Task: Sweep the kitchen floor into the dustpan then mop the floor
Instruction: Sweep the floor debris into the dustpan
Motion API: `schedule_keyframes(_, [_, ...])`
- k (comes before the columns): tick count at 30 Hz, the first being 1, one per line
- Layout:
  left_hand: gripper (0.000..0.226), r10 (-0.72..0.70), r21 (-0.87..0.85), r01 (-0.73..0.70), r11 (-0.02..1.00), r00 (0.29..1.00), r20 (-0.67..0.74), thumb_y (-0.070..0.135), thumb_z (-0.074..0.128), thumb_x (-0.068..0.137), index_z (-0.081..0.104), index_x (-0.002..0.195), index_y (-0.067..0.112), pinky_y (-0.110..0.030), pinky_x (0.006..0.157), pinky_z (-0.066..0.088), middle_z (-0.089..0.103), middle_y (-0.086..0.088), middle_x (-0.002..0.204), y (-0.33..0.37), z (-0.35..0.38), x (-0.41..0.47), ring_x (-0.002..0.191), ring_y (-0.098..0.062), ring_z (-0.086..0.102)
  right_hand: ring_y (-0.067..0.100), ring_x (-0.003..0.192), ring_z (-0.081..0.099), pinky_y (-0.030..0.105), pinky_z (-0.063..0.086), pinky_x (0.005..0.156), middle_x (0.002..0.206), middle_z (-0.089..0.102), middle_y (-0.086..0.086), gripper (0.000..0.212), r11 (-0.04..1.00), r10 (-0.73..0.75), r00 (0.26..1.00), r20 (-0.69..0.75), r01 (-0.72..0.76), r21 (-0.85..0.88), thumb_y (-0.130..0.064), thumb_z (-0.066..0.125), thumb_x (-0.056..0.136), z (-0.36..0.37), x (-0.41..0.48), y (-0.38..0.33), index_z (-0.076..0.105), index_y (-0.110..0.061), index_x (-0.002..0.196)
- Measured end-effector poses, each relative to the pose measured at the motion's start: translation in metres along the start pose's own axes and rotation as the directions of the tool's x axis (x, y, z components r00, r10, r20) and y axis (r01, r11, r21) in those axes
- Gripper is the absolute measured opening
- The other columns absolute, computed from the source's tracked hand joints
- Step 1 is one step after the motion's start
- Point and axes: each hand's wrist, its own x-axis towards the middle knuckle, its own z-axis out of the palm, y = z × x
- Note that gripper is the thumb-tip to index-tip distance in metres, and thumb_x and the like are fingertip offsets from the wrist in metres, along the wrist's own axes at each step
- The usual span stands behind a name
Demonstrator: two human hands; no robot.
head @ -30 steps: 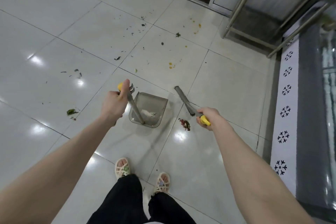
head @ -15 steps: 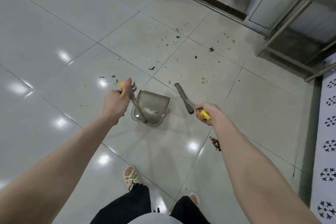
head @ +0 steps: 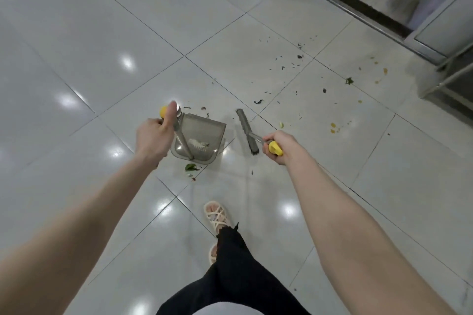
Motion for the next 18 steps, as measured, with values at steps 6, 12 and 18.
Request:
schedule_keyframes(6, [0.079,-0.022,-0.003,0.022,1.000,0.998,-0.053,0.082,0.034,0.072,0.057,0.071,0.006,-0.035,0.053,0.040,0.046,-0.014,0.067,-0.001,-0.043,0.072,0.057,-0.024,0.044,0.012,0.026,0.046,0.015,0.043,0.032,0.065,0.051,0.011,0.013,1.000,0.013,0.999,0.038,-0.013,0.006,0.000,0.055,0.087,0.082,0.024,-0.039,0.052,-0.005,0.075])
schedule_keyframes(12, [0.077,-0.087,0.013,0.088,0.996,0.994,-0.072,0.077,0.037,0.082,0.054,0.068,0.003,-0.034,0.054,0.040,0.049,-0.011,0.065,0.004,-0.075,0.141,0.057,-0.024,0.045,0.012,0.027,0.046,0.016,0.043,0.032,0.062,0.049,0.011,0.011,0.999,0.053,0.996,0.071,-0.052,-0.008,0.002,0.053,0.086,0.151,0.046,-0.080,0.049,-0.002,0.077])
schedule_keyframes(18, [0.066,-0.074,-0.032,0.071,0.997,0.993,-0.089,0.068,0.036,0.091,0.055,0.057,0.015,-0.031,0.055,0.039,0.049,-0.002,0.062,0.017,-0.119,0.206,0.054,-0.025,0.044,0.013,0.027,0.046,0.016,0.042,0.031,0.064,0.048,0.011,0.006,0.998,0.056,0.994,0.089,-0.056,0.002,0.002,0.052,0.086,0.215,0.055,-0.120,0.048,-0.002,0.086])
